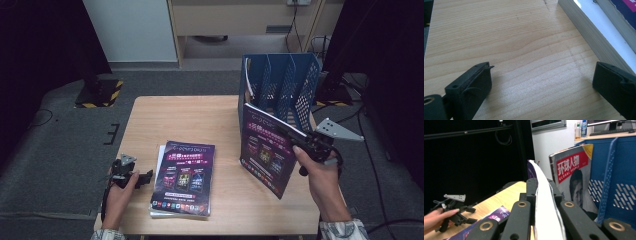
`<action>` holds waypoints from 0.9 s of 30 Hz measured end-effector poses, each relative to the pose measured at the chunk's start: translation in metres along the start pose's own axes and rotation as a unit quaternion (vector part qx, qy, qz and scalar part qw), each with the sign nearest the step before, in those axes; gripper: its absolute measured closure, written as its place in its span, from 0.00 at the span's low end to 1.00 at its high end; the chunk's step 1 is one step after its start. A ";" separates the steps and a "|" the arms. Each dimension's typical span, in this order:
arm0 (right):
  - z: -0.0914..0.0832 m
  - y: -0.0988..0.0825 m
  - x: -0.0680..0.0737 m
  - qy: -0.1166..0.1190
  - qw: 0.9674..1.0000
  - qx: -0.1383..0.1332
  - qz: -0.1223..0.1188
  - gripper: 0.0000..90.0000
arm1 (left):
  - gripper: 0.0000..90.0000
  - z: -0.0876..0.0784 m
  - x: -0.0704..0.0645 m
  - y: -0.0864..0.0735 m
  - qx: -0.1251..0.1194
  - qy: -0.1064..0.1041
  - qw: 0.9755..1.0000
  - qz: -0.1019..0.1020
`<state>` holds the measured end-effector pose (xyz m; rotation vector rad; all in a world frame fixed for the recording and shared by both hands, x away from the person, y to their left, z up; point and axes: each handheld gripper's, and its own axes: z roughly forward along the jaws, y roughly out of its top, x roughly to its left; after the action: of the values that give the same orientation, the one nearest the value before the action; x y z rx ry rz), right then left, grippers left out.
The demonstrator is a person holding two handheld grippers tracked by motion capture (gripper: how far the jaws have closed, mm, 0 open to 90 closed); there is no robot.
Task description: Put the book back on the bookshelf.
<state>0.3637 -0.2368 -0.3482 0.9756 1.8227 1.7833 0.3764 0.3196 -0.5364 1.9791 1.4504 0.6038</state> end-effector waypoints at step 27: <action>-0.030 0.058 -0.011 -0.013 0.999 -0.030 0.012 0.94 | 0.01 0.000 -0.001 0.000 0.000 0.001 1.000 -0.001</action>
<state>0.3611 -0.2687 -0.2907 0.9976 1.7378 1.8196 0.3763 0.3188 -0.5365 1.9786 1.4528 0.6042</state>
